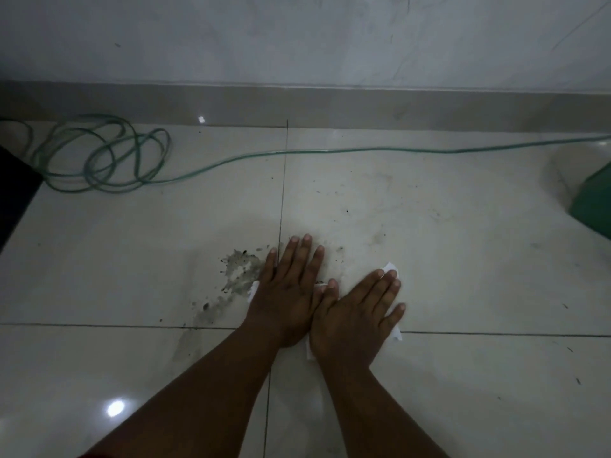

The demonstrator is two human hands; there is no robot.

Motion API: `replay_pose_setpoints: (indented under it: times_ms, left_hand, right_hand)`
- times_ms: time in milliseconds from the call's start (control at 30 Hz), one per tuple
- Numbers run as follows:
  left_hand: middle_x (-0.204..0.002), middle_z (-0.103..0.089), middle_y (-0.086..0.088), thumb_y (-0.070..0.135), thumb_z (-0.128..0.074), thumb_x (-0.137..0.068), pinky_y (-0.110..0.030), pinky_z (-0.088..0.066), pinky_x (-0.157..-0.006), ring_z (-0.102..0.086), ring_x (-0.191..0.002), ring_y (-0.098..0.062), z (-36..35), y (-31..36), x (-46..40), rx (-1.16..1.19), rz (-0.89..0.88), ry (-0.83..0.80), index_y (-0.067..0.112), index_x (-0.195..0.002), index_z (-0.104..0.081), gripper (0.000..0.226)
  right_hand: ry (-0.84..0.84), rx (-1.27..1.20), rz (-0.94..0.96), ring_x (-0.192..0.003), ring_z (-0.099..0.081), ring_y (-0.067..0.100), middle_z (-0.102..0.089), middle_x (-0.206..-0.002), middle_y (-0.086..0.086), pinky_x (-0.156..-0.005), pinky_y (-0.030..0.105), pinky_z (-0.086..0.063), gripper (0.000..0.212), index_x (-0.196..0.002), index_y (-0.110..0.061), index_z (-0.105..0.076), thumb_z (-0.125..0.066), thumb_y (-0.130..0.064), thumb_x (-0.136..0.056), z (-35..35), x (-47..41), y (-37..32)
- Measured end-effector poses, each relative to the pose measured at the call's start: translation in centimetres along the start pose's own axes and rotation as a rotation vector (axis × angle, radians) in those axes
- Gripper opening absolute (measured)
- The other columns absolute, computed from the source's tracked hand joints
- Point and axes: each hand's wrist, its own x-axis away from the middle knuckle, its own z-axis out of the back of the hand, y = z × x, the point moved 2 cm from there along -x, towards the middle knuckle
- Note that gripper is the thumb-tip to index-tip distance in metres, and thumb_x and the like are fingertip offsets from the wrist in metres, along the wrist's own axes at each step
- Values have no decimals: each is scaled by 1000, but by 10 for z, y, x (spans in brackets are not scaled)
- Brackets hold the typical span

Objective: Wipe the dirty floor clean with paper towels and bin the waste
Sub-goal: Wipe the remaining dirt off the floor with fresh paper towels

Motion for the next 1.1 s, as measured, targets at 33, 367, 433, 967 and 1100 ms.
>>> replay_pose_setpoints:
  times_ms: [33, 367, 433, 967, 1100]
  left_hand:
    - [-165, 20, -3, 57, 7, -96, -48, 10, -122, 27, -149, -19, 0, 0, -3, -5, -2, 7, 23, -157, 12, 70]
    - [-166, 14, -6, 48, -14, -102, -49, 2, -124, 20, -151, -21, -7, 3, -34, -24, -22, 55, 22, -158, 6, 64]
    - [-166, 12, -6, 48, -14, -103, -49, 2, -124, 19, -152, -21, -7, 3, -37, -27, -36, 61, 22, -158, 4, 64]
    - [-167, 6, -9, 48, -21, -103, -47, -1, -124, 15, -152, -22, -3, 3, -43, 33, -4, 97, 24, -159, -4, 63]
    - [-167, 4, -9, 46, -24, -104, -46, 0, -124, 13, -153, -22, -2, 4, -43, 49, 20, 117, 23, -159, -4, 63]
  right_hand:
    - [2, 2, 0, -154, -1, 32, -8, -165, 21, -124, 54, -4, 79, -156, 2, -12, -23, -53, -100, 0, -3, 0]
    - [48, 4, 19, -154, -5, 32, -12, -165, 20, -124, 54, -5, 76, -156, 1, -15, -23, -52, -102, -1, -32, 0]
    - [45, 12, 19, -154, -4, 31, -10, -166, 19, -124, 53, -4, 76, -156, 1, -13, -21, -53, -102, -1, -35, 0]
    - [-27, 6, 116, -154, -2, 31, -7, -166, 20, -125, 50, -5, 76, -157, 0, -9, -20, -52, -103, 4, -53, -1]
    - [-52, 19, 236, -155, -1, 31, -6, -166, 19, -125, 48, -8, 76, -157, 0, -8, -20, -52, -103, 5, -70, -1]
